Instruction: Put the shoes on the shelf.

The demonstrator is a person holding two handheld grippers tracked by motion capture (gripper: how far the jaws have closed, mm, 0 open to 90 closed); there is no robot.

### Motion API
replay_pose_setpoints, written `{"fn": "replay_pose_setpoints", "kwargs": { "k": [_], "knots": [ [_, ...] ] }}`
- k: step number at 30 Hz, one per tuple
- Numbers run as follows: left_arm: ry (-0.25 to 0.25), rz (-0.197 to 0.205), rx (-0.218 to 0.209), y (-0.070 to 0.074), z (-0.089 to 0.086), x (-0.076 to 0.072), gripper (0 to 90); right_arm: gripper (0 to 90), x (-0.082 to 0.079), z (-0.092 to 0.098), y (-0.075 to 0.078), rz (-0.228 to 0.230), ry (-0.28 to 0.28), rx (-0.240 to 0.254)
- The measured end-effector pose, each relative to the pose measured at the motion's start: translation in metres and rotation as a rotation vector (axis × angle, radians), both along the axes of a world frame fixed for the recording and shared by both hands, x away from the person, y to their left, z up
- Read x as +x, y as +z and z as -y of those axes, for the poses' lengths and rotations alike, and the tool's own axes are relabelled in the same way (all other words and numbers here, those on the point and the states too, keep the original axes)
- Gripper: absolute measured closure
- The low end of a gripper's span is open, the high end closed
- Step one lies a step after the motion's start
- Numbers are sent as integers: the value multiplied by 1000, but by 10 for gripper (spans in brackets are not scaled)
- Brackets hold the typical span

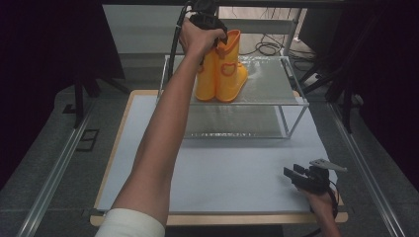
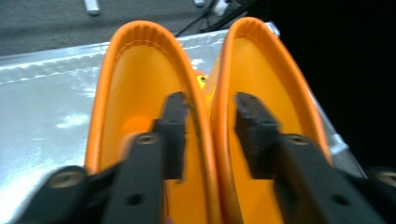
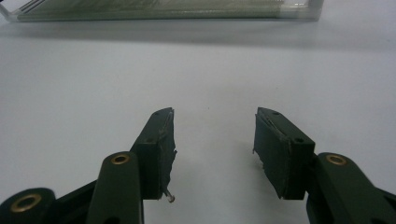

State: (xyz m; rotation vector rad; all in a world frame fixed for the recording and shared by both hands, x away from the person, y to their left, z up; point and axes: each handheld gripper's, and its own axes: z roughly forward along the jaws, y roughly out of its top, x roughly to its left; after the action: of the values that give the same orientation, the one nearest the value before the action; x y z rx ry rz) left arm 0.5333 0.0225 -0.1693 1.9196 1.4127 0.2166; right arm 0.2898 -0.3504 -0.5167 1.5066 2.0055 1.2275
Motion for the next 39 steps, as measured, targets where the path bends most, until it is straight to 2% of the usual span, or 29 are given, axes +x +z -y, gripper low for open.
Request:
{"fn": "replay_pose_setpoints", "kwargs": {
  "k": [2,3,5,10,13,14,17,18,19,22,28,30,32,33,34,38,39],
  "knots": [
    [-2,15,-3,3,-1,-2,606,474,0,0,0,-2,0,1],
    [-18,18,-20,6,-2,-3,580,474,0,-1,0,-5,-1,-1],
    [-34,32,-24,12,-4,-6,551,474,0,-1,0,-3,1,-2],
    [-74,66,-39,21,-15,-19,549,473,0,-1,-1,0,3,-6],
    [-116,110,-56,23,-27,-35,572,472,0,-1,0,-6,2,-6],
    [-116,110,-56,23,-27,-35,589,472,0,-1,0,-6,2,-6],
    [-155,132,-70,26,-36,-50,613,466,-1,0,1,2,2,-7],
    [-176,140,-75,27,-40,-59,631,462,-2,-1,2,19,17,-19],
    [-176,140,-75,27,-40,-59,644,462,-2,-1,2,19,17,-19],
    [-213,156,-65,27,-49,-76,679,453,-2,-3,4,35,34,-26],
    [-247,165,-54,21,-67,-95,693,441,-3,-7,3,38,51,-32],
    [-254,168,-55,19,-70,-97,669,439,-3,-8,4,40,58,-35],
    [-292,173,-85,16,-79,-106,602,440,-3,-9,3,40,66,-37],
    [-296,181,-90,15,-81,-110,599,439,-3,-9,3,39,67,-37],
    [-299,189,-80,15,-83,-113,601,439,-2,-9,2,40,67,-40],
    [-302,204,-68,13,-90,-122,682,440,-3,-10,2,37,68,-43],
    [-301,217,-51,11,-94,-128,712,440,-3,-10,2,36,68,-43]
  ]
}}
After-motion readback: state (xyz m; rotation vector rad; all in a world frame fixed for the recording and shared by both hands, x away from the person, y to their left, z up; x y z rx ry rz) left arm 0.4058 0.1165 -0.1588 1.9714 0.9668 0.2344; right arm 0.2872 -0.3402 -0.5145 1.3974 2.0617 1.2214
